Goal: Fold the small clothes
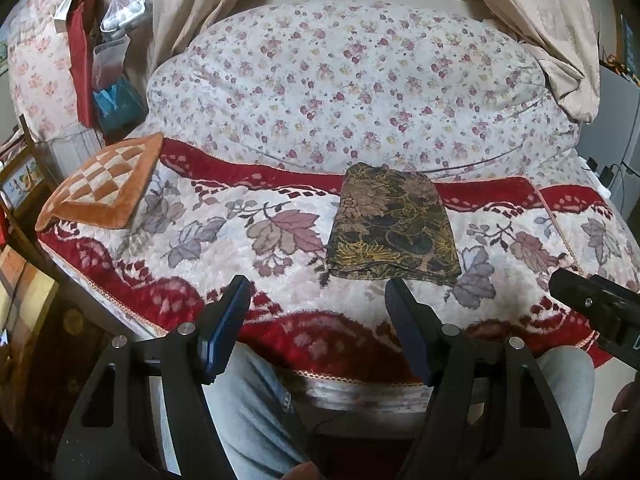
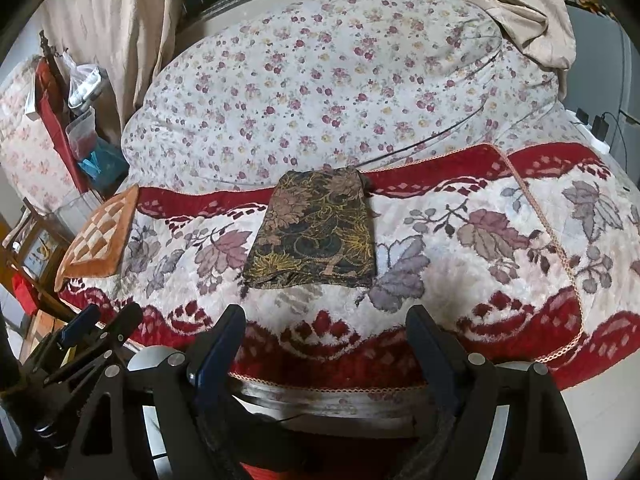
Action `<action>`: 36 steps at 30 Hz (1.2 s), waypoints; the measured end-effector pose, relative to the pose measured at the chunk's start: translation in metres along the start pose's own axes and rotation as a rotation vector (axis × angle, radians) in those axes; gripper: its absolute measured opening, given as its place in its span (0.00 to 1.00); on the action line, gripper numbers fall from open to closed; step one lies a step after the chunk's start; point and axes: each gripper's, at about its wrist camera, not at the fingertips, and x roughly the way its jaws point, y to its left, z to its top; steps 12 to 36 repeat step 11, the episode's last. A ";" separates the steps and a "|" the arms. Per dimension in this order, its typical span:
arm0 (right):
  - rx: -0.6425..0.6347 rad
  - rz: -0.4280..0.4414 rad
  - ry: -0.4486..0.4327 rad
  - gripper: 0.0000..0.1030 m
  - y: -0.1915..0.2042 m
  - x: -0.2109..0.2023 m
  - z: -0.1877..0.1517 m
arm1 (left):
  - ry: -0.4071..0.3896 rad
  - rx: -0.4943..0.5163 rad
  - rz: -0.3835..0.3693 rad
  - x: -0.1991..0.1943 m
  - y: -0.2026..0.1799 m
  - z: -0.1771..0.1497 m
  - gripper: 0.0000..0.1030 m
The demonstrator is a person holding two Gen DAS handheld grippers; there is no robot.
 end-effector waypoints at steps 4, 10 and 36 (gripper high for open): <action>-0.005 -0.001 0.002 0.78 0.001 0.002 -0.001 | 0.003 -0.003 -0.002 0.001 0.000 -0.001 0.68; -0.007 0.004 0.003 0.78 0.000 0.007 0.000 | -0.001 0.007 -0.019 0.013 0.002 -0.002 0.68; -0.005 0.004 0.008 0.78 0.000 0.007 0.000 | 0.012 0.004 -0.025 0.020 0.003 -0.002 0.68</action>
